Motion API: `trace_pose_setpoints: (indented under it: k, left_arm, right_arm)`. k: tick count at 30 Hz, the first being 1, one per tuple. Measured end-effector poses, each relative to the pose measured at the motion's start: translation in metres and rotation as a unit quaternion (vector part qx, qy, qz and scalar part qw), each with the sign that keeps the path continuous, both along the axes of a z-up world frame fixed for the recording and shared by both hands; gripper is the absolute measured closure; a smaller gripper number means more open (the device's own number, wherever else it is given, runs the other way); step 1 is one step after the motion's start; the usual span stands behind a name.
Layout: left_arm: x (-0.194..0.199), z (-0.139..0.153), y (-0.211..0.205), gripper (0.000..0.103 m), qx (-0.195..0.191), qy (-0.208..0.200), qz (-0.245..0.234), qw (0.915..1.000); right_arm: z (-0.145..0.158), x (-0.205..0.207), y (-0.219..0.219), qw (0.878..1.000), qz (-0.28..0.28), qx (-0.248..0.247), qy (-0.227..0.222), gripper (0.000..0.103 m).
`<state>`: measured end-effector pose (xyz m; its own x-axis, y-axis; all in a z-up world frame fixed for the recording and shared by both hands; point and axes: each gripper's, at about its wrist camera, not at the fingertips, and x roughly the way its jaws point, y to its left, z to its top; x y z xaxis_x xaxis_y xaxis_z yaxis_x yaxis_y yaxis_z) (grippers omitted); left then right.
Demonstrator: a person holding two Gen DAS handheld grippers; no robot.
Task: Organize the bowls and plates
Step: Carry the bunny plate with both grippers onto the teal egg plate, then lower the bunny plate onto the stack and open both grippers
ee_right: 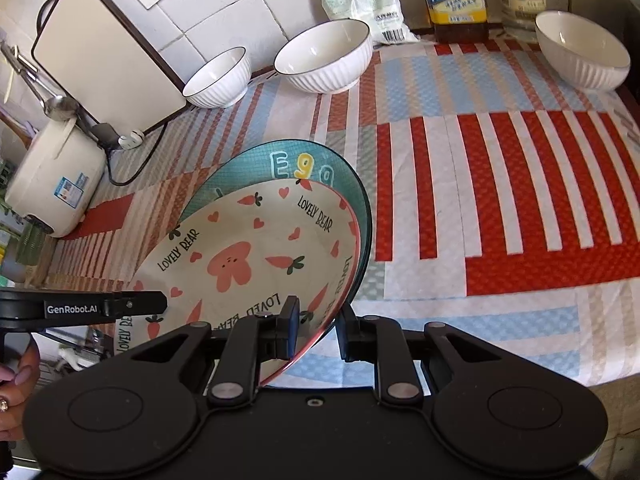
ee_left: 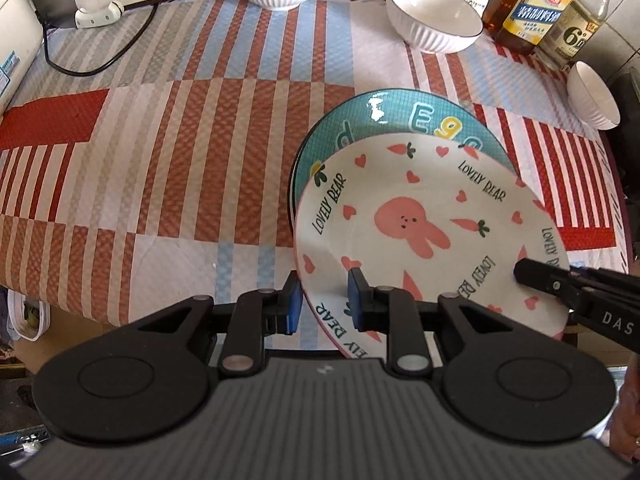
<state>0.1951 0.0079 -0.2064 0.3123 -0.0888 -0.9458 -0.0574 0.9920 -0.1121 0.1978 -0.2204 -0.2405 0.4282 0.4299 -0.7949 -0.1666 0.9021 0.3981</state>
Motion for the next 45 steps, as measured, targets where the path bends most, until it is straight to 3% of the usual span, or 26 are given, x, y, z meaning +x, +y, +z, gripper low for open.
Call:
trace_pose_setpoints:
  k: [5,11,22,30,35,39,45]
  left_arm:
    - [0.004,-0.004,-0.003,0.081,0.005,0.035,0.011,0.9993]
    - [0.009,-0.006,-0.006,0.081,0.024,0.047,0.003,0.9986]
    - [0.026,-0.002,-0.014,0.081,0.053,0.023,-0.007,0.9983]
    - [0.026,-0.002,-0.01,0.081,0.05,0.007,-0.006,0.9987]
    - [0.02,-0.003,-0.013,0.073,0.05,-0.018,-0.021,0.9984]
    - [0.009,0.004,-0.01,0.071,0.032,-0.04,-0.015,0.9986]
    - [-0.018,0.035,-0.012,0.067,0.024,-0.07,-0.012,0.9972]
  right_arm:
    - [-0.003,0.006,0.008,0.999,0.002,-0.033,0.028,0.077]
    - [0.001,0.008,0.015,0.997,0.017,-0.068,0.013,0.076]
    - [-0.009,0.026,0.023,0.995,0.025,-0.095,0.001,0.067]
    - [-0.011,0.024,0.03,0.994,0.034,-0.108,-0.005,0.06]
    - [-0.015,0.016,0.038,0.989,0.057,-0.134,-0.034,0.056]
    - [-0.005,-0.004,0.04,0.974,0.094,-0.177,-0.103,0.055]
    - [0.031,-0.028,0.02,0.978,0.094,-0.125,-0.135,0.049]
